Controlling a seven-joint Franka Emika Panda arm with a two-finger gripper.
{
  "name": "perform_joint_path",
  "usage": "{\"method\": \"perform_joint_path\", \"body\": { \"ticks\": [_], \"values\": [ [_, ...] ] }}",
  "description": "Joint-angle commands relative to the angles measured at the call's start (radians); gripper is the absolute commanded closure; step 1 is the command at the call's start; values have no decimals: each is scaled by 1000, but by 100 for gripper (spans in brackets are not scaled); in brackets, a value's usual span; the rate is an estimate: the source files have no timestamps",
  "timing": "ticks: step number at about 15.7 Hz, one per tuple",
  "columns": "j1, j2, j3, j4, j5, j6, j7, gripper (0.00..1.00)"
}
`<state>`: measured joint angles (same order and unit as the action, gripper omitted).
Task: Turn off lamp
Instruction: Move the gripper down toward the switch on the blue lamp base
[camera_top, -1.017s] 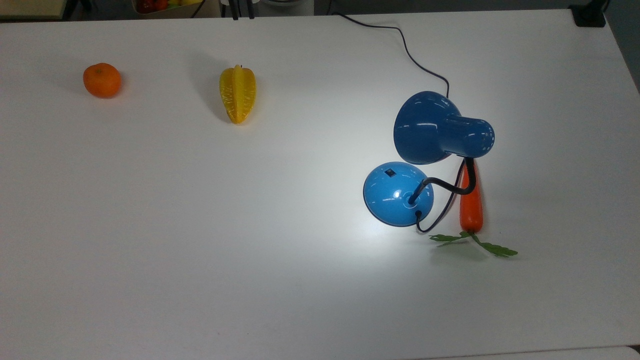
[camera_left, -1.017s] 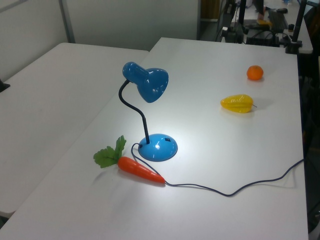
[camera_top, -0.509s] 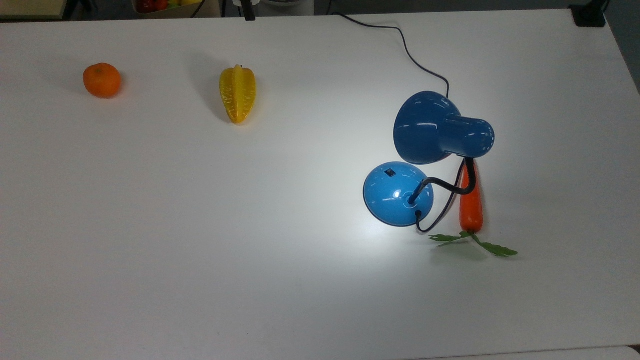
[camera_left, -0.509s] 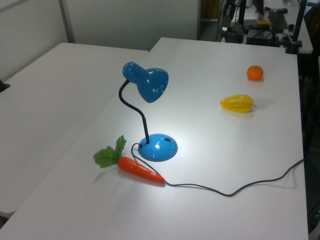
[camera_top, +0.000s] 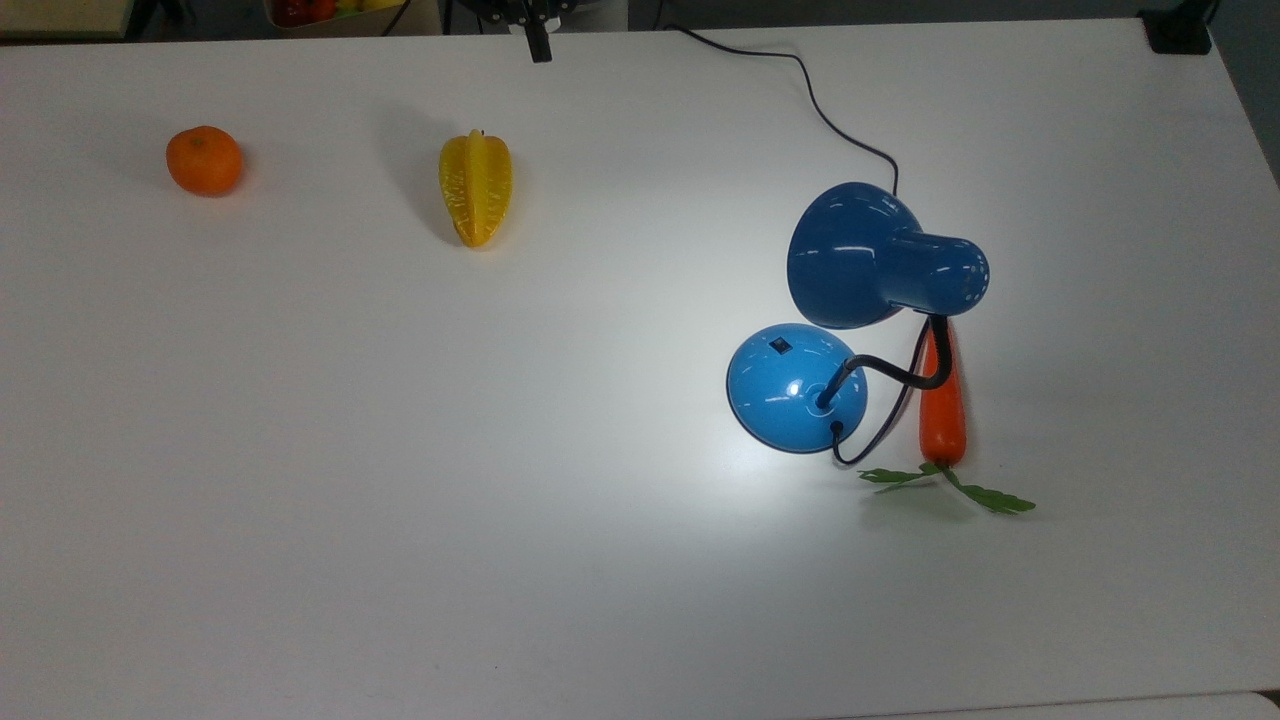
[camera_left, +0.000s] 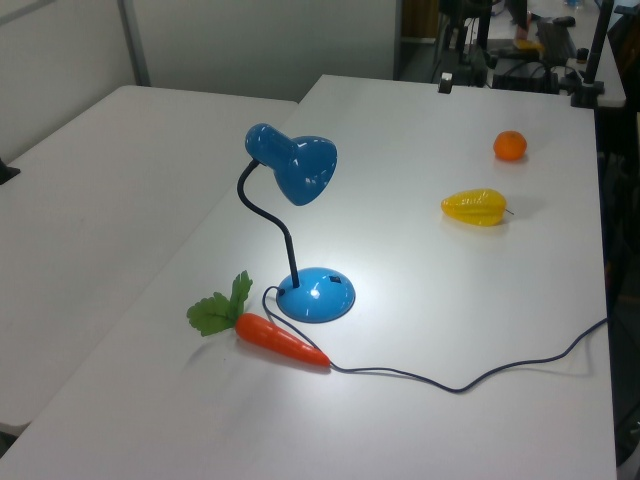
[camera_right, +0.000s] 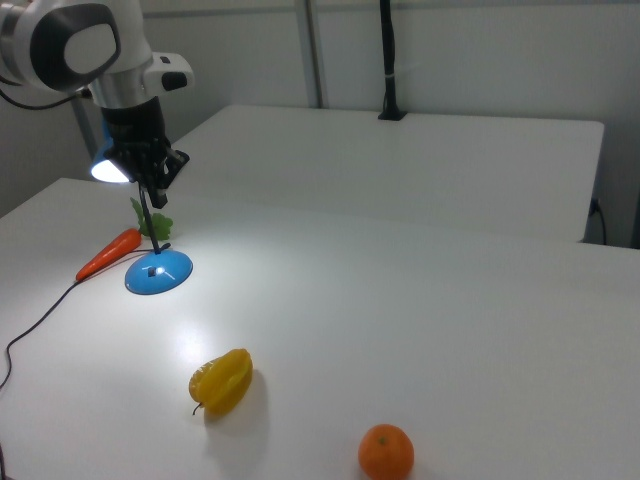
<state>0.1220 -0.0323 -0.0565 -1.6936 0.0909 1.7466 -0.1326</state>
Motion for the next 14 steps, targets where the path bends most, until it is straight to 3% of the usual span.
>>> {"method": "perform_joint_path", "body": {
  "ticks": [1,14],
  "values": [
    [39,17,-5,-24,15,13,-19,98],
    [113,100,20,-115,15,270,-12,98]
  ]
}}
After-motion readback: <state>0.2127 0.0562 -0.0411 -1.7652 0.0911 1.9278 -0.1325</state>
